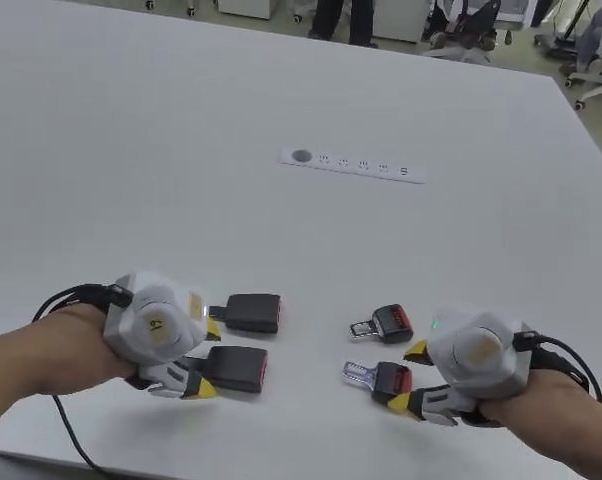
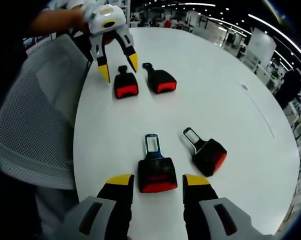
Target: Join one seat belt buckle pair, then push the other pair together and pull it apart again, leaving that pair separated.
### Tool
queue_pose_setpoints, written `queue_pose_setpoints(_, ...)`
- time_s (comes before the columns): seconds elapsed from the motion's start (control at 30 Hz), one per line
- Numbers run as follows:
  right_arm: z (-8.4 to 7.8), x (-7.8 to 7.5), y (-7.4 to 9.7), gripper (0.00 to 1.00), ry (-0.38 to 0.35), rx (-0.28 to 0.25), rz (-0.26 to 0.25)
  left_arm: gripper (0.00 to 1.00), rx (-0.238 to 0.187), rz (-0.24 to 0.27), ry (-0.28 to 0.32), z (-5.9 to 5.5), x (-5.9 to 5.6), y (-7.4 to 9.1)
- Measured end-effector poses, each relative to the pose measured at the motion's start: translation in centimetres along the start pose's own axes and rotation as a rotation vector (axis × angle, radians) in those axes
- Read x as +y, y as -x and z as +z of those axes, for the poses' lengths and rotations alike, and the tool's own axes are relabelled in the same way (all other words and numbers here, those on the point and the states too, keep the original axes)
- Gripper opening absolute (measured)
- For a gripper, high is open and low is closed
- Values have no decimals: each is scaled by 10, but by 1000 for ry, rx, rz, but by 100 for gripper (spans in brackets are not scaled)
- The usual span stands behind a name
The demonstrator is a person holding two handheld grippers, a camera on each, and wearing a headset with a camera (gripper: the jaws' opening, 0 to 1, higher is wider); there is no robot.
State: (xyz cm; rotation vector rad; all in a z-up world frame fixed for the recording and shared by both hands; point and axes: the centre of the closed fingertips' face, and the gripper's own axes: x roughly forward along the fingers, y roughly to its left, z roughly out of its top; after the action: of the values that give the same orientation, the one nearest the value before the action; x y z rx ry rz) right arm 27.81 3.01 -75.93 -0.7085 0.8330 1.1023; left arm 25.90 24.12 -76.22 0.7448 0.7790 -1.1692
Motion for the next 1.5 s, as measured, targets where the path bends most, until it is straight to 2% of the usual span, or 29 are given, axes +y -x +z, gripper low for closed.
queue_pose_setpoints(0.2, -4, -3, -6, 36, 13, 25, 22, 42, 1, -20, -10, 3, -1, -5)
queue_pose_setpoints(0.33, -5, 1, -9, 32, 30, 32, 46, 39, 15, -32, -27, 3, -1, -9)
queue_pose_setpoints(0.73, -10, -1, -17, 32, 51, 58, 87, 34, 35, -40, -62, 1, -1, -12)
queue_pose_setpoints(0.93, -10, 0, -19, 32, 64, 63, 121, 34, 24, -46, -61, 0, 0, -12)
queue_pose_setpoints(1.2, -6, 2, -18, 32, 145, 93, 168, 33, 30, -49, -86, -2, 0, -12)
queue_pose_setpoints(1.5, -6, 2, -19, 32, 217, 127, 204, 33, 47, -56, -74, -1, -1, -13)
